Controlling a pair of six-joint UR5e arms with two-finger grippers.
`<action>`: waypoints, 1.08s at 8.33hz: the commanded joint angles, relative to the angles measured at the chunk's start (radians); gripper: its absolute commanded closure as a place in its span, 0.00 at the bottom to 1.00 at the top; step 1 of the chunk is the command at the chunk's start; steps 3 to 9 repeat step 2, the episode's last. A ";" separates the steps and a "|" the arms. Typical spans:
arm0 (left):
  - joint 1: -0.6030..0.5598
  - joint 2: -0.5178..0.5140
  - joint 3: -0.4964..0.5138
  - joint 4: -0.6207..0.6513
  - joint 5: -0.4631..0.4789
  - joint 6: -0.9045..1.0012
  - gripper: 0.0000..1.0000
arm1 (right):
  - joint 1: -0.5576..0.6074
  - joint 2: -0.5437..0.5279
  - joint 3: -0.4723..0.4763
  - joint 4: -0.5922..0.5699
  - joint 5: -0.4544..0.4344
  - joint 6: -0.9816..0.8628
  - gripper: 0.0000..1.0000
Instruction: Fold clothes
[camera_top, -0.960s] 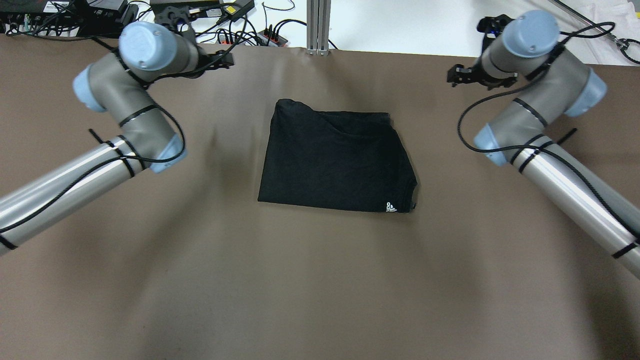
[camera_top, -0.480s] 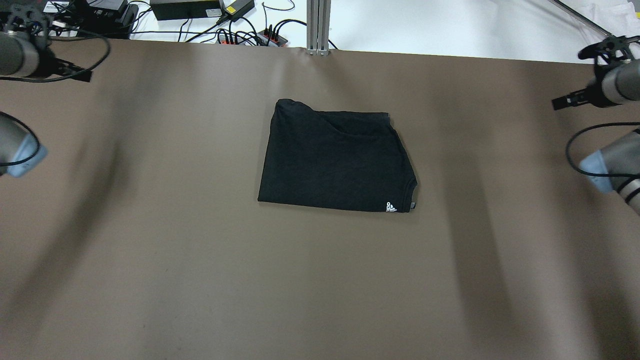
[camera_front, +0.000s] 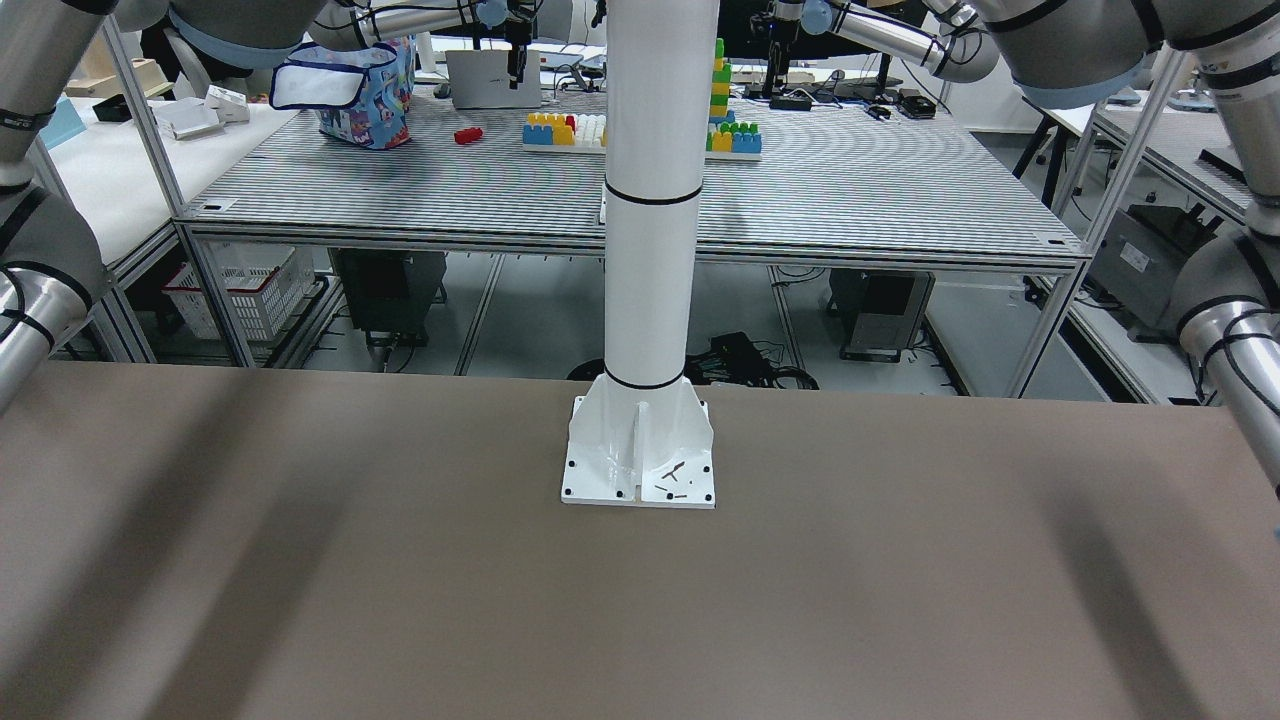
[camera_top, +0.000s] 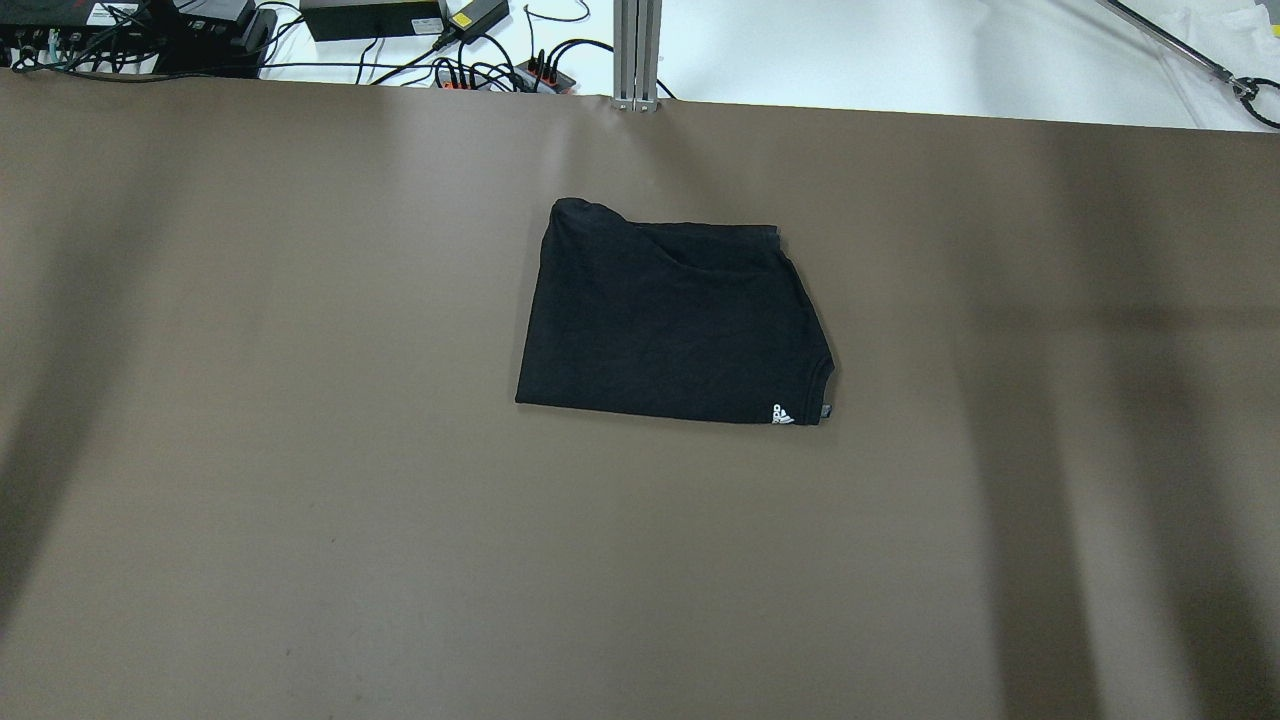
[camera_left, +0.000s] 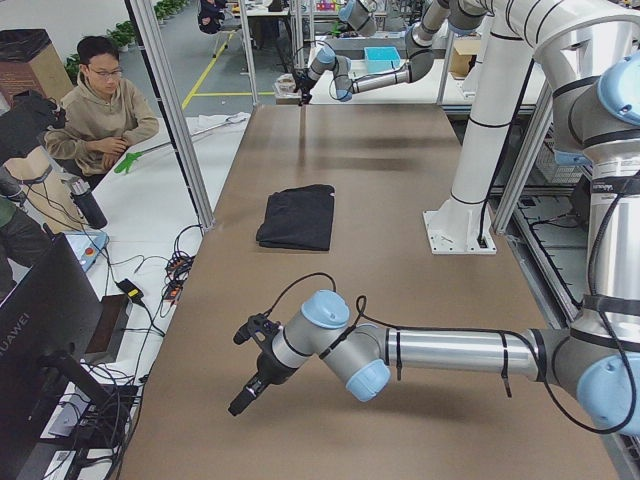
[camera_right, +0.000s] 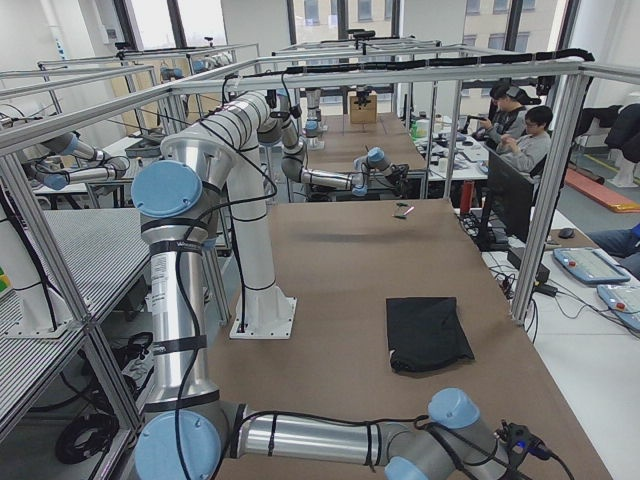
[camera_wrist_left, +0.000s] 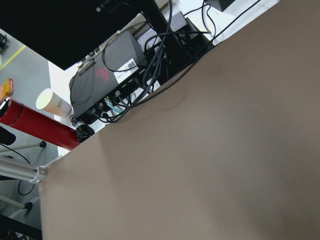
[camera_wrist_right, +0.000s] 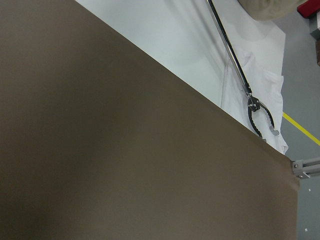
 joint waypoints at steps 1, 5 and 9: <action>-0.107 0.188 -0.243 0.037 -0.041 0.113 0.00 | 0.013 -0.124 0.136 0.017 -0.008 -0.028 0.05; -0.103 0.202 -0.248 0.043 0.013 0.113 0.00 | 0.011 -0.118 0.131 0.010 -0.009 -0.028 0.05; -0.103 0.202 -0.248 0.043 0.013 0.113 0.00 | 0.011 -0.118 0.131 0.010 -0.009 -0.028 0.05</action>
